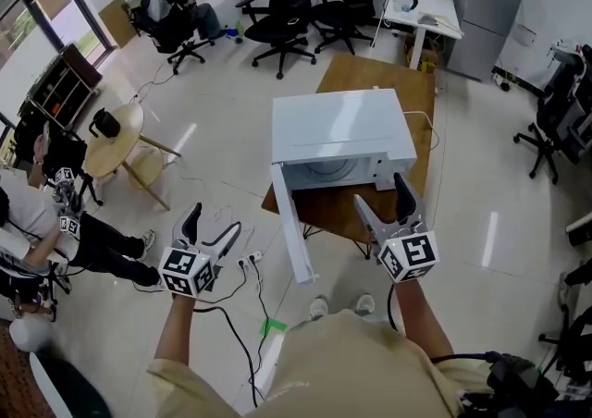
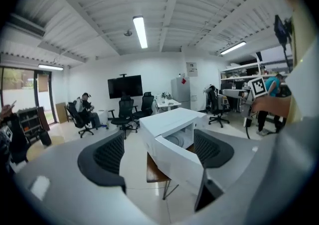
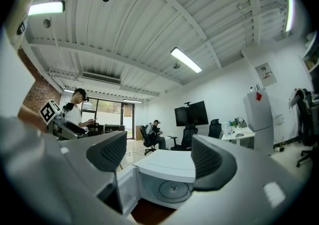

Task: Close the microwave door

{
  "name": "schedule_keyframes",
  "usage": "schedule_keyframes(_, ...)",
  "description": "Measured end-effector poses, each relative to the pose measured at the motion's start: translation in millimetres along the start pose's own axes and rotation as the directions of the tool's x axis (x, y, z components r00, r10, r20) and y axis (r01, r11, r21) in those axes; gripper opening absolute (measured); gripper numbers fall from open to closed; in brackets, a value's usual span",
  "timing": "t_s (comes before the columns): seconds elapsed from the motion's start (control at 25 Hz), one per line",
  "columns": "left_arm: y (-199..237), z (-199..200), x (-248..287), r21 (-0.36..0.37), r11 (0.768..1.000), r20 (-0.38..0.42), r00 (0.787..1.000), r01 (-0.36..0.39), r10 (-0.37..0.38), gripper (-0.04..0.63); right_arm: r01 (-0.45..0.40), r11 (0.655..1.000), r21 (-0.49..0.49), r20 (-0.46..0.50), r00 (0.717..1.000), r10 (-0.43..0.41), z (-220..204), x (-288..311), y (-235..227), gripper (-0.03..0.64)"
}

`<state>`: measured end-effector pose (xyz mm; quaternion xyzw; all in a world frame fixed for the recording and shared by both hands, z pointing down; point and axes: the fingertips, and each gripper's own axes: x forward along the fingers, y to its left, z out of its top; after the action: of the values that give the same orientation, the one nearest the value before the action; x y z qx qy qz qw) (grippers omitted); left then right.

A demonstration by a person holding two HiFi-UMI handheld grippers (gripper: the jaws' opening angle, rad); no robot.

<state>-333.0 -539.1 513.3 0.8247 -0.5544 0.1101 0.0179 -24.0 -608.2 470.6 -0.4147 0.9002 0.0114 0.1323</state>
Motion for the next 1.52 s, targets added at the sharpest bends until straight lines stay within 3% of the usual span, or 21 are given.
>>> schedule_keyframes(0.12, -2, -26, 12, -0.192, 0.981, -0.084, 0.995, 0.030, -0.047, 0.423, -0.008, 1.000, 0.000, 0.005, 1.000, 0.008, 0, 4, -9, 0.393)
schedule_keyframes(0.2, -6, -46, 17, -0.337, 0.940, -0.129, 0.987, 0.048, -0.097, 0.425, -0.009, 1.000, 0.002, 0.001, 1.000, 0.009, -3, 6, -14, 0.393)
schedule_keyframes(0.28, -7, -64, 21, -0.486, 0.872, -0.156, 0.976, 0.056, -0.150, 0.425, -0.008, 1.000, 0.005, -0.009, 1.000, 0.008, -5, 9, -18, 0.393)
schedule_keyframes(0.36, -11, -77, 25, -0.614, 0.787, -0.165, 0.964, 0.063, -0.206, 0.424, -0.007, 1.000, 0.004, -0.016, 1.000, 0.007, -6, 11, -22, 0.393)
schedule_keyframes(0.52, -19, -98, 29, -0.783, 0.619, -0.162, 0.937, 0.068, -0.309, 0.423, -0.001, 1.000, 0.000, -0.019, 1.000, 0.001, -4, 14, -28, 0.393)
schedule_keyframes(0.6, -26, -113, 32, -0.826, 0.559, -0.161, 0.923, 0.068, -0.349, 0.422, 0.006, 1.000, 0.001, -0.018, 1.000, -0.006, -5, 14, -32, 0.393)
schedule_keyframes(0.68, -33, -127, 37, -0.850, 0.523, -0.164, 0.909, 0.068, -0.384, 0.420, 0.011, 1.000, 0.002, -0.018, 1.000, -0.011, -9, 15, -35, 0.393)
schedule_keyframes(0.96, -68, -167, 63, -0.883, 0.466, -0.195, 0.859, 0.057, -0.473, 0.346, 0.013, 1.000, 0.006, -0.029, 0.999, -0.013, -18, 20, -41, 0.393)
schedule_keyframes(1.08, -81, -180, 74, -0.890, 0.453, -0.207, 0.846, 0.045, -0.491, 0.274, 0.015, 1.000, 0.005, -0.028, 0.999, -0.015, -21, 21, -42, 0.393)
schedule_keyframes(1.2, -99, -188, 85, -0.897, 0.440, -0.213, 0.824, 0.049, -0.525, 0.256, 0.021, 1.000, 0.004, -0.031, 0.999, -0.021, -24, 20, -44, 0.393)
schedule_keyframes(1.4, -117, -194, 97, -0.899, 0.435, -0.227, 0.802, 0.045, -0.552, 0.244, 0.039, 0.999, 0.001, -0.033, 0.999, -0.039, -20, 16, -49, 0.393)
schedule_keyframes(1.52, -122, -201, 105, -0.893, 0.449, -0.247, 0.804, 0.028, -0.541, 0.219, 0.057, 0.998, 0.013, -0.035, 0.998, -0.056, -20, 12, -55, 0.393)
